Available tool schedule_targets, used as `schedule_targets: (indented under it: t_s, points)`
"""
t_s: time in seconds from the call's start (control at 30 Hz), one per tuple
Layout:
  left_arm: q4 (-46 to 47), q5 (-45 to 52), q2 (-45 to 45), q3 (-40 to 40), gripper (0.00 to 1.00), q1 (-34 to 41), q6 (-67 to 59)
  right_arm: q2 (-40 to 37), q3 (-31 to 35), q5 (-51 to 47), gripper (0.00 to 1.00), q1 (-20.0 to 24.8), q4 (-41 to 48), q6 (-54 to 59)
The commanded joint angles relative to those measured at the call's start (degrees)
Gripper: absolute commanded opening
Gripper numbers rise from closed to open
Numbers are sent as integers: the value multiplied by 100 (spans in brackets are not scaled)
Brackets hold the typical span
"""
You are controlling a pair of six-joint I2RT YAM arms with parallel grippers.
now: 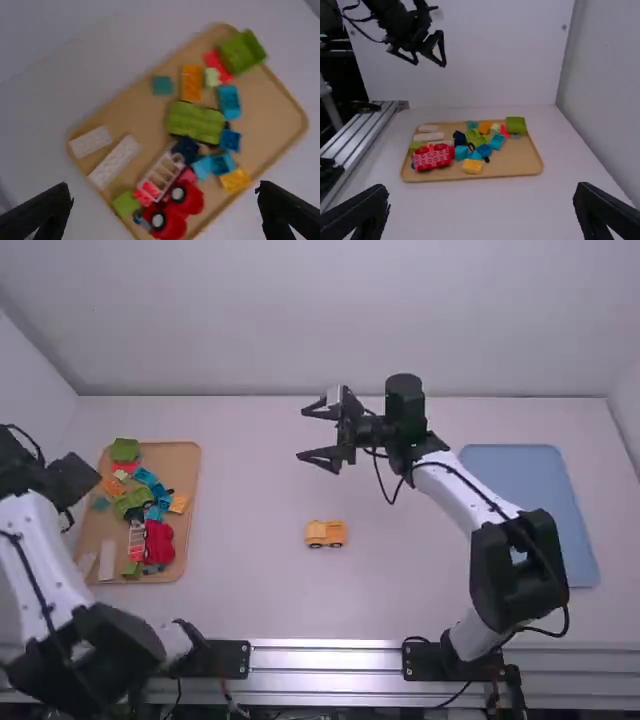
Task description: Assemble lego blocks to make yellow taxi
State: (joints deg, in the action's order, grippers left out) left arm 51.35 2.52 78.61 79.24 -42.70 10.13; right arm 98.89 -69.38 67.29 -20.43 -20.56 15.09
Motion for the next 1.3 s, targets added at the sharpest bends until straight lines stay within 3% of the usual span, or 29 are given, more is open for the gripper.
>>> schedule_targets:
  t_s: [0.0, 0.2, 0.33, 0.53, 0.8, 1.0, 1.13, 1.27]
  points:
    - [118, 1080, 431, 608, 97, 289, -778, 13, -192, 39, 99, -22, -28, -31]
    - [291, 752, 1008, 1344, 98, 1403, -1379, 13, -192, 37, 99, -70, -28, -28]
    - [350, -382, 1331, 1510, 98, 2455, -1464, 13, -192, 39, 99, -94, -17, -28]
    - [1032, -664, 2031, 1650, 84, 3088, -2218, 13, -192, 37, 99, -96, 0, -31]
    - [1572, -713, 3073, 1567, 70, 2889, -3126, 13, -190, 39, 99, -94, 37, -31]
    - [1047, -1088, 3198, 1097, 67, 2599, -2603, 13, -190, 37, 99, -83, 136, 26]
    - [772, 11, 3195, 776, 67, 2201, -3316, 13, -190, 39, 99, -15, 332, 264]
    - [553, 516, 3195, 555, 52, 2118, -3720, 13, -190, -7, 99, -7, 420, 297]
